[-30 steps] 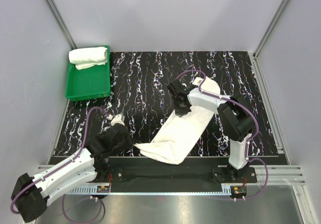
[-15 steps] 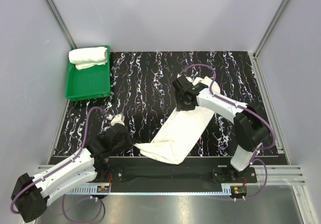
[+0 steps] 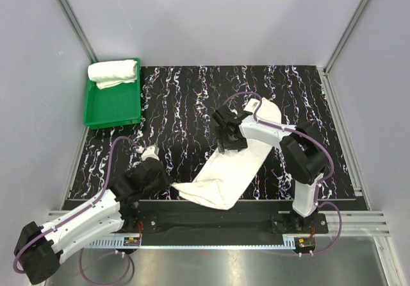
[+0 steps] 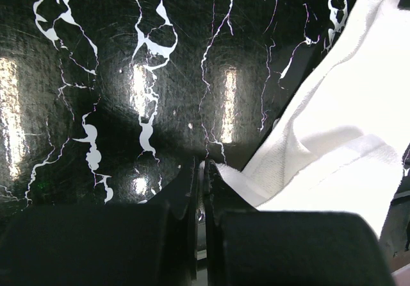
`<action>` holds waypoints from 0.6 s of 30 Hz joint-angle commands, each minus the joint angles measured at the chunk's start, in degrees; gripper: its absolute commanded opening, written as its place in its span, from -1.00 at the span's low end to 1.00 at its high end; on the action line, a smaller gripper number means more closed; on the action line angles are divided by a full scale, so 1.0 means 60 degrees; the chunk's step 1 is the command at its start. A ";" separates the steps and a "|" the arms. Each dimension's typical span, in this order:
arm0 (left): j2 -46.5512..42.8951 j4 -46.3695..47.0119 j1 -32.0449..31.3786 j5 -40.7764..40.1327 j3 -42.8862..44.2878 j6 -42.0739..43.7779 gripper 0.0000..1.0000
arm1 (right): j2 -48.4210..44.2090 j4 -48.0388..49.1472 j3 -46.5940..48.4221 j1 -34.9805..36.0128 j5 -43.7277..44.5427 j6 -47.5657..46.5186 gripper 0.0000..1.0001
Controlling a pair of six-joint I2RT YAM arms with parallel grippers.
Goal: Roll the towels
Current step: Flatten the towel
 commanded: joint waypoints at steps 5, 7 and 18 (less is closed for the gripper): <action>0.0009 0.0255 -0.0040 -0.0278 -0.0016 0.0088 -1.00 | 0.0039 0.0103 -0.0192 0.0144 0.0112 0.0226 -0.35; 0.0097 0.0314 -0.0040 -0.0263 0.0013 0.0102 -1.00 | -0.0093 0.0074 -0.0193 0.0144 0.0273 0.0241 -0.65; 0.0185 0.0329 -0.0040 -0.0263 0.0101 0.0132 -1.00 | -0.0736 0.0146 -0.0573 0.0144 0.0742 0.0226 -1.00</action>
